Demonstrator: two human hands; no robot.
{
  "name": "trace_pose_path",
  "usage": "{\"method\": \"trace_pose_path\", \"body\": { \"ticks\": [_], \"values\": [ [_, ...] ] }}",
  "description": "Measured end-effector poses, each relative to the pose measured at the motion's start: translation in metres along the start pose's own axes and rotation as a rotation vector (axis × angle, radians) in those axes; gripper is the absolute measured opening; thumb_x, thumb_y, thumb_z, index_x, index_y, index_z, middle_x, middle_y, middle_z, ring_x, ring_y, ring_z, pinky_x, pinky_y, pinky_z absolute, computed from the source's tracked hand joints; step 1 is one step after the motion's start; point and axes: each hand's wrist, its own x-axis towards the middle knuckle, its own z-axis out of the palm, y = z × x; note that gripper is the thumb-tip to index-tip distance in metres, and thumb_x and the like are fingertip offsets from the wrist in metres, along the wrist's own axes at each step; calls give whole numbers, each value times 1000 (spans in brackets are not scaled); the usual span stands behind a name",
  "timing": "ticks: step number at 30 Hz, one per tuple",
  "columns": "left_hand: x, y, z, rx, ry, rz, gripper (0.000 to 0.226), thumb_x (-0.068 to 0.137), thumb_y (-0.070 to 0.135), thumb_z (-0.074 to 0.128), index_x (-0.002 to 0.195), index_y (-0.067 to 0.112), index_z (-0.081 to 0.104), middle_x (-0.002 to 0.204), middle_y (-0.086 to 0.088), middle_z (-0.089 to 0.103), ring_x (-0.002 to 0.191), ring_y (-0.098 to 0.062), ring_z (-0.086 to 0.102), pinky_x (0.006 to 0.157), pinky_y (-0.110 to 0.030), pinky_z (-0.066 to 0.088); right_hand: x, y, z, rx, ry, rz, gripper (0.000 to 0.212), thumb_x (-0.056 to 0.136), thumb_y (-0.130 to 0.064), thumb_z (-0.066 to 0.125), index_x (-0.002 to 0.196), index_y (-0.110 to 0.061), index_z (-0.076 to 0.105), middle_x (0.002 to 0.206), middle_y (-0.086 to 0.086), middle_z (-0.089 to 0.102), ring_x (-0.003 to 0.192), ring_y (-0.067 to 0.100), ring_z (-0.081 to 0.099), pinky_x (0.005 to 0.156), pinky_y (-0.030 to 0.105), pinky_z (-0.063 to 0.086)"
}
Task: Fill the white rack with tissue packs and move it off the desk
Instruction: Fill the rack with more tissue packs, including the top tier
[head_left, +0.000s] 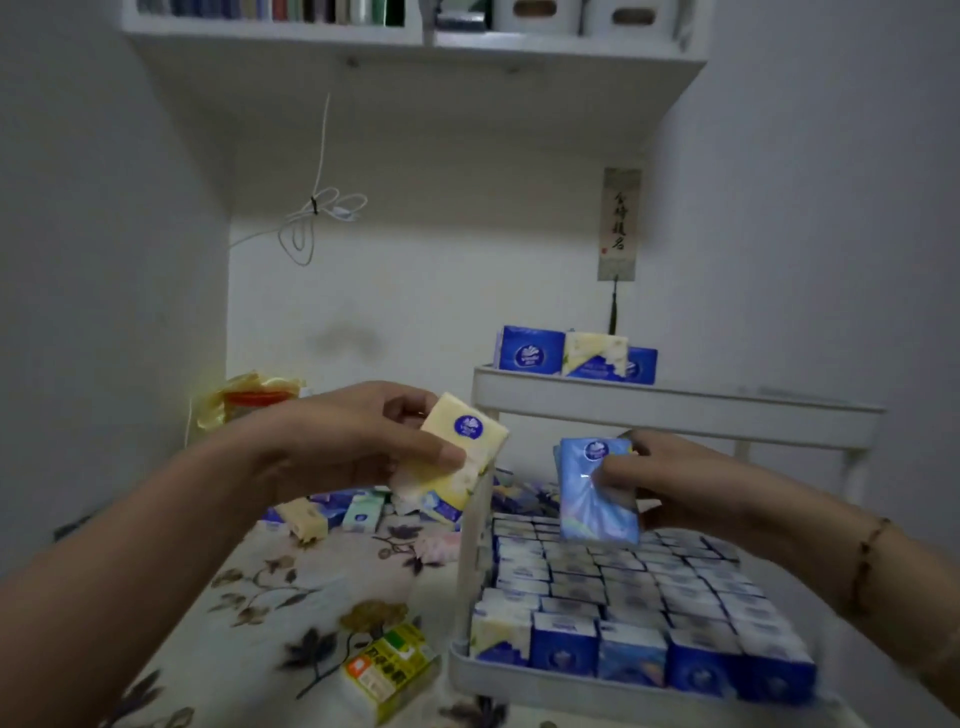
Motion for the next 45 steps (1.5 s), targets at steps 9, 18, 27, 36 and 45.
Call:
{"method": "trace_pose_path", "body": {
  "ticks": [9,18,27,36,45],
  "values": [
    [21,61,51,-160,58,264,48,72,5,71,117,-7,60,105,-17,72,91,-22,71,74,-26,59,-27,-61,-14,377,198,-295,8,88,-5,54,94,-9,50,81,8,65,68,14,69,61,31,58],
    [66,115,71,103,191,508,27,81,21,72,105,24,62,95,6,72,79,-2,70,66,-16,56,-22,-90,-55,446,41,-408,37,72,-6,49,107,-7,60,95,14,62,88,25,63,75,37,59],
    [96,118,77,690,150,453,28,102,25,37,121,24,58,120,-1,56,109,-16,52,82,-20,39,20,-74,-103,351,287,-264,64,66,8,57,127,-7,41,104,17,55,85,27,60,61,30,53],
    [106,90,56,1107,-17,302,47,97,30,50,143,30,39,131,3,55,112,-10,53,89,-24,46,40,-54,-107,197,77,-192,65,77,18,50,128,-20,37,119,15,50,106,27,56,75,32,55],
    [113,87,52,1139,-21,317,48,96,32,52,142,29,40,127,3,57,107,-10,53,87,-24,45,39,-45,-100,-342,-13,-1,49,87,-17,61,130,-32,44,126,-2,52,121,16,48,105,34,39]
  ]
}}
